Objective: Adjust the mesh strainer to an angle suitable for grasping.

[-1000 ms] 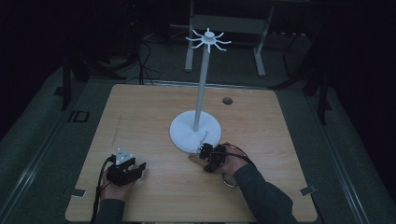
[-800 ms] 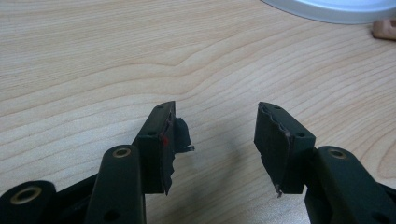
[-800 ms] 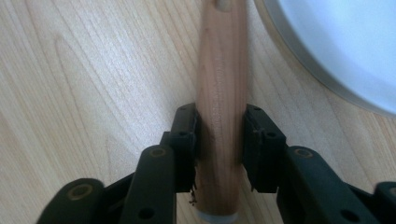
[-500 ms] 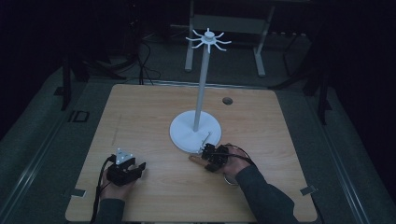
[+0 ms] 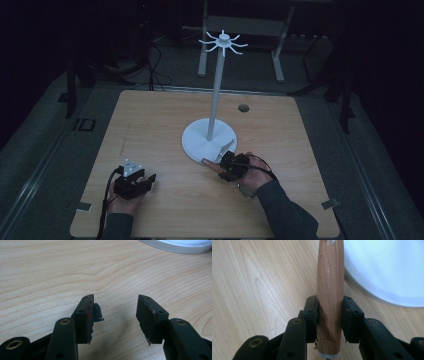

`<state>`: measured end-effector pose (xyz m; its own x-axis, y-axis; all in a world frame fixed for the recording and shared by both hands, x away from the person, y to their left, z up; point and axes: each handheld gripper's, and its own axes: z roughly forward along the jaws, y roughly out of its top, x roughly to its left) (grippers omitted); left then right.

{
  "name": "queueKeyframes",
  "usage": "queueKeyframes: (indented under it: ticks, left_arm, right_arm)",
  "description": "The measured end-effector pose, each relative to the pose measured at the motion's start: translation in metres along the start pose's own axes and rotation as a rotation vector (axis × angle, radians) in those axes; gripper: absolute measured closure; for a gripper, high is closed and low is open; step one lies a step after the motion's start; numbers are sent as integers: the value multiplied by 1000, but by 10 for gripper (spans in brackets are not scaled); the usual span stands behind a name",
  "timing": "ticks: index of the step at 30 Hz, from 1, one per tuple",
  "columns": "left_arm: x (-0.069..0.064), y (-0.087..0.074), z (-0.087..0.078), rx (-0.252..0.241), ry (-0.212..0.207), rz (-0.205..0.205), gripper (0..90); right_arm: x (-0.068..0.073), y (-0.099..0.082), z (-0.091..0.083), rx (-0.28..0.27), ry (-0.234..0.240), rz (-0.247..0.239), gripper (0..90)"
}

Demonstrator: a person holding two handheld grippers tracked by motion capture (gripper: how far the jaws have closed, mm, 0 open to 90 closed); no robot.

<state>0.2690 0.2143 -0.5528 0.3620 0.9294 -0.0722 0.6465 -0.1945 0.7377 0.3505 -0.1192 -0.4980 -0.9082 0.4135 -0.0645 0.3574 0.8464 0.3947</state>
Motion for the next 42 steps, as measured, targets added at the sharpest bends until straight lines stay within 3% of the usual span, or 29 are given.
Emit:
queueKeyframes:
  ticks: [12,30,42]
  left_arm:
    - [0,1,1,3,2,4,491]
    - [1,1,2,2,8,3,491]
    - [1,1,1,3,11,7,491]
  right_arm:
    - [-4,-9,-25,-158,-59,45,683]
    - [-19,-20,-56,-370,-97,154,683]
    - [-22,-28,-72,-527,-133,187,683]
